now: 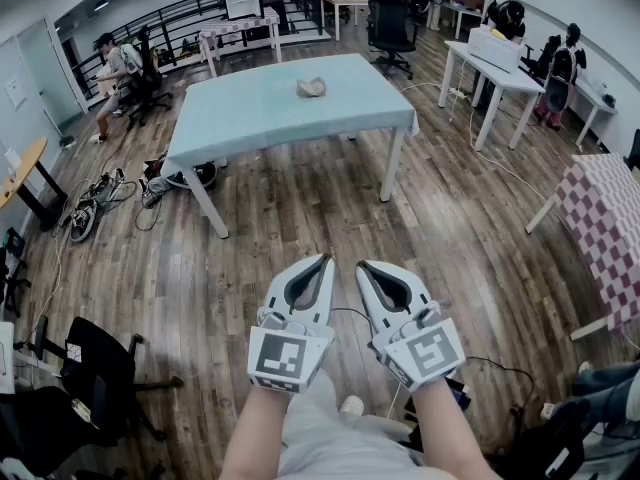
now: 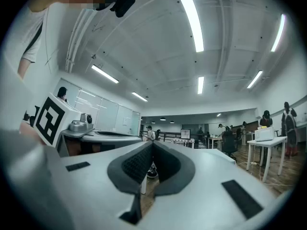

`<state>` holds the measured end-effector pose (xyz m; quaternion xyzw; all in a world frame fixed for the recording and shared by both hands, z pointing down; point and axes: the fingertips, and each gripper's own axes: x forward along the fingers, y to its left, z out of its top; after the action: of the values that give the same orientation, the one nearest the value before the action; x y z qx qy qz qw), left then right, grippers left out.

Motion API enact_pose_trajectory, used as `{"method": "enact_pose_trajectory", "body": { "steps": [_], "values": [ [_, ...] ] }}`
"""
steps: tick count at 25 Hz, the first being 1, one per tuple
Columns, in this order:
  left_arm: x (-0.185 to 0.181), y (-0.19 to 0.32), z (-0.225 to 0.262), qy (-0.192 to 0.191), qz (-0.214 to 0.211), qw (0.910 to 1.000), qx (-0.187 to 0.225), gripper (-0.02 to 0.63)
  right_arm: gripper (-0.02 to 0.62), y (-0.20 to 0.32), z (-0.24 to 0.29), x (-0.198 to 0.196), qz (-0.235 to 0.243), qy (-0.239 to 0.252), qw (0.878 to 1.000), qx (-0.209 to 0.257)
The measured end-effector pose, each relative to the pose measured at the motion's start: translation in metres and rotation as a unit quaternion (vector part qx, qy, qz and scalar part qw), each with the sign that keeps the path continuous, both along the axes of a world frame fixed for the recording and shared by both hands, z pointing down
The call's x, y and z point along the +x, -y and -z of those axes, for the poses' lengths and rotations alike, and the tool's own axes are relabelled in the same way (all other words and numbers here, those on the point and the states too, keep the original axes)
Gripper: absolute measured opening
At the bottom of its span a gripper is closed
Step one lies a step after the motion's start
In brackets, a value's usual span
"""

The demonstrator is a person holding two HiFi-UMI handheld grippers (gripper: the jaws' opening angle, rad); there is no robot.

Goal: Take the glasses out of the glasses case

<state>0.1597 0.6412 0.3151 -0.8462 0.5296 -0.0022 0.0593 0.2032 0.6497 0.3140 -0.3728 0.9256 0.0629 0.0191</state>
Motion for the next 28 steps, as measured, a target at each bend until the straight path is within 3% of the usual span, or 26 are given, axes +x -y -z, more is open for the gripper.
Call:
{"method": "enact_pose_trajectory", "body": {
  "steps": [8,15,28],
  "values": [
    [0.004,-0.011,0.000,-0.004,-0.001,1.0000,0.003,0.008,0.006,-0.011,-0.002,0.005,-0.004,0.005,1.000,-0.012],
    [-0.006,-0.001,-0.001,-0.034,-0.007,0.9994,-0.007,0.008,0.006,0.002,-0.005,-0.011,0.013,0.011,1.000,-0.025],
    [-0.042,0.097,-0.008,-0.102,-0.045,0.9929,-0.040,0.008,0.006,0.102,-0.014,-0.044,0.004,0.050,0.996,-0.069]
  ]
}}
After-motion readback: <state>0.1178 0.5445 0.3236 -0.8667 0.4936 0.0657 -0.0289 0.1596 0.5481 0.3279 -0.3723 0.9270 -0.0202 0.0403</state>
